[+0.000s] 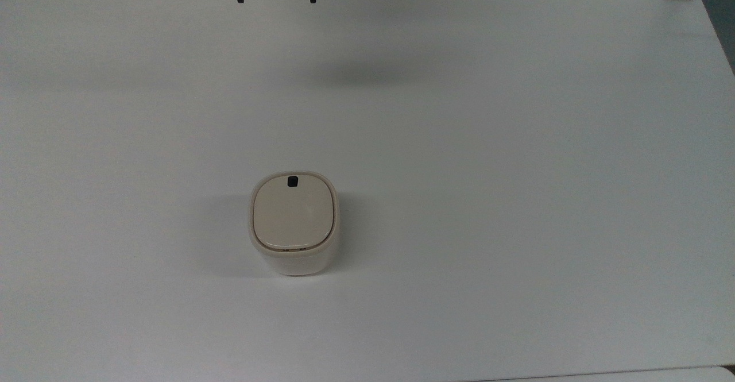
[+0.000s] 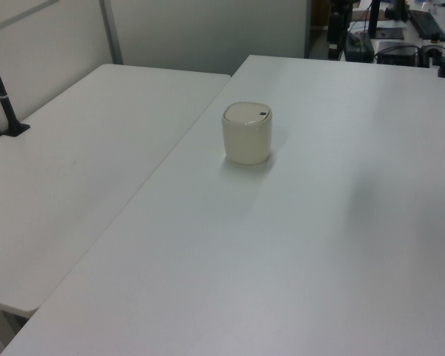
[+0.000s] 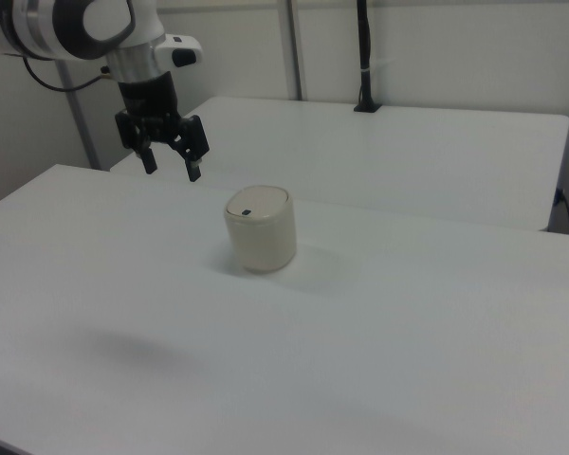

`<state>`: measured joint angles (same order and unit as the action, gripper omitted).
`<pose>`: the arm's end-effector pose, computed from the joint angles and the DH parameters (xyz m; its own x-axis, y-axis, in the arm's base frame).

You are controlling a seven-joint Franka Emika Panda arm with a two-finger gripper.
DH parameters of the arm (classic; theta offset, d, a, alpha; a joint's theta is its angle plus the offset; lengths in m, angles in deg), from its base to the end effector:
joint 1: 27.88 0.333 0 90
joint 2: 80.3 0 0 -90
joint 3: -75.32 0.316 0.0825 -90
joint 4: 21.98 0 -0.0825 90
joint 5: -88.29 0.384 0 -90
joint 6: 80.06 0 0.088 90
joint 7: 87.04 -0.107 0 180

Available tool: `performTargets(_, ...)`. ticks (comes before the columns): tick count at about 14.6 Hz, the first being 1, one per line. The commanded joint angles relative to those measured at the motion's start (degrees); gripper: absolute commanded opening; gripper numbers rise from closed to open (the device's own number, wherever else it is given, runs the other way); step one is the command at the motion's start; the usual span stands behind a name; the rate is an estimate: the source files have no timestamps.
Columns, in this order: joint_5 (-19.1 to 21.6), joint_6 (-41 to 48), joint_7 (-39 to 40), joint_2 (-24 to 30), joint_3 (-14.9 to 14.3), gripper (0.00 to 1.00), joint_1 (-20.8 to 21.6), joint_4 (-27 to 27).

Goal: Open the trash bin
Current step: 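Move the gripper down over the cream bin's lid tab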

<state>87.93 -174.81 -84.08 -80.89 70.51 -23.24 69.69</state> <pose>0.5653 -0.0021 0.6124 0.9979 0.0492 0.0431 0.0489 -0.9988 0.0094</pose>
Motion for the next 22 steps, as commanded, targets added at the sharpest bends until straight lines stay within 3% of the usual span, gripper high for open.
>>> performTargets(1, 1.0, -3.8, 0.6, -1.9, -0.2, 0.67, 0.5, -0.7)
performTargets(4, 1.1, -7.6, -3.8, -3.2, -0.3, 0.33, 0.6, -0.6)
performTargets(7, 1.1, -11.5, -9.4, -4.4, -0.2, 0.12, 0.8, 0.3)
performTargets(11, 1.1, -17.2, -16.6, -5.0, -0.2, 0.00, 1.3, 1.9)
performTargets(19, 1.1, -34.3, -19.8, -12.2, -0.6, 0.00, 0.6, 4.8)
performTargets(22, 1.0, -41.0, -25.0, -15.3, -0.6, 0.00, 0.9, 4.8)
